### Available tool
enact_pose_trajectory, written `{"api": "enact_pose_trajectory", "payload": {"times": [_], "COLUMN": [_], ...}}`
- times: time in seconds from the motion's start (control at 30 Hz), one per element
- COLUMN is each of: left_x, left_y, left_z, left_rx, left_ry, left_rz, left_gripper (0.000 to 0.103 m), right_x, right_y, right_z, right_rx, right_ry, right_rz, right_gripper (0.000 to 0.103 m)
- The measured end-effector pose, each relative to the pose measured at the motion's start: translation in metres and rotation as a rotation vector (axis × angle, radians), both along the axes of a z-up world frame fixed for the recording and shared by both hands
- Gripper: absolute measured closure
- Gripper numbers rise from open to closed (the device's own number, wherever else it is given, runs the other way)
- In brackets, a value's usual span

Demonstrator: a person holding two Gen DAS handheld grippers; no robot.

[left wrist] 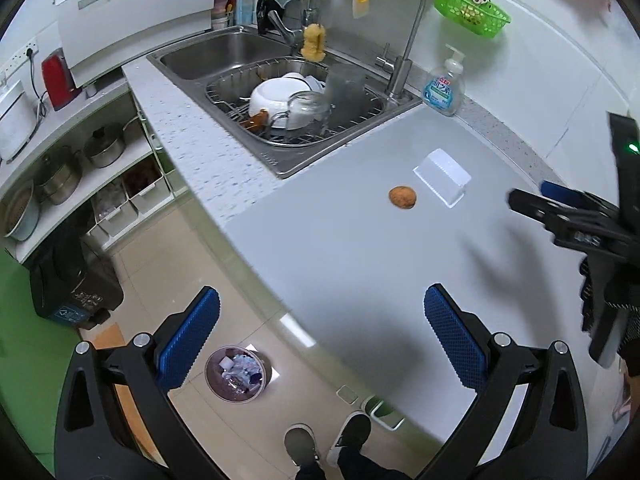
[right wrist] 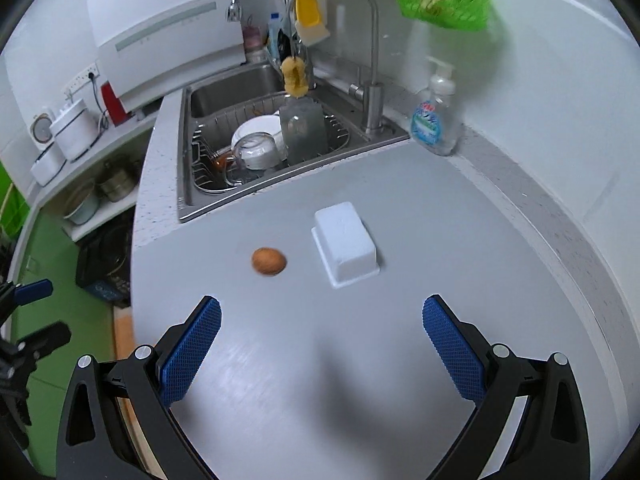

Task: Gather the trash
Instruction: 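Grasp the white plastic box with the right tool while left grasps the walnut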

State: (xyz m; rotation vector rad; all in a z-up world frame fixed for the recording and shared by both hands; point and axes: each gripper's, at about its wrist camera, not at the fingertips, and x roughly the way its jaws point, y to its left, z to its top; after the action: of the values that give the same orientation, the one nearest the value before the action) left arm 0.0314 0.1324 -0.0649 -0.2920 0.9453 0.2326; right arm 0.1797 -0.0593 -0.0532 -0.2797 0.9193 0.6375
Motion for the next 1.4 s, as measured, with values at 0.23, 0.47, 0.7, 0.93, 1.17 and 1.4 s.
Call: {"api": "enact_pose_trajectory", "payload": {"times": [0.23,0.47,0.7,0.93,1.17,1.4], "left_x": [0.033,0.050,0.059,0.062,0.075,0.100], "left_y": [-0.011,-0.014,-0.013,-0.012,-0.017,-0.030], "left_z": [-0.009,-0.020,-0.026,-0.029,-0.029,-0.029], "left_rx": [-0.005,-0.014,-0.031,-0.045,-0.046,-0.036], "left_ry": [0.018,0.043,0.054,0.051,0.043,0.033], "left_rz": [0.019,0.020,0.018,0.014,-0.021,-0.082], "left_gripper": [0.003,0.003,0.003,0.003,0.003,0.003], "right_x": [0.057,0.090,0.107,0.106,0.099,0.087], "right_y": [0.020,0.035,0.047,0.050,0.042,0.016], "right_z": [-0.029,-0.058,-0.075,-0.080,-0.061,-0.039], "right_rx": [-0.055,-0.112,-0.155,-0.136,-0.107,-0.101], "right_ry": [0.045,0.087,0.162,0.201,0.169,0.149], "right_rz": [0.042,0.066,0.101,0.143,0.126,0.106], "right_gripper": [0.006,0.006,0.007,0.060,0.066,0.067]}}
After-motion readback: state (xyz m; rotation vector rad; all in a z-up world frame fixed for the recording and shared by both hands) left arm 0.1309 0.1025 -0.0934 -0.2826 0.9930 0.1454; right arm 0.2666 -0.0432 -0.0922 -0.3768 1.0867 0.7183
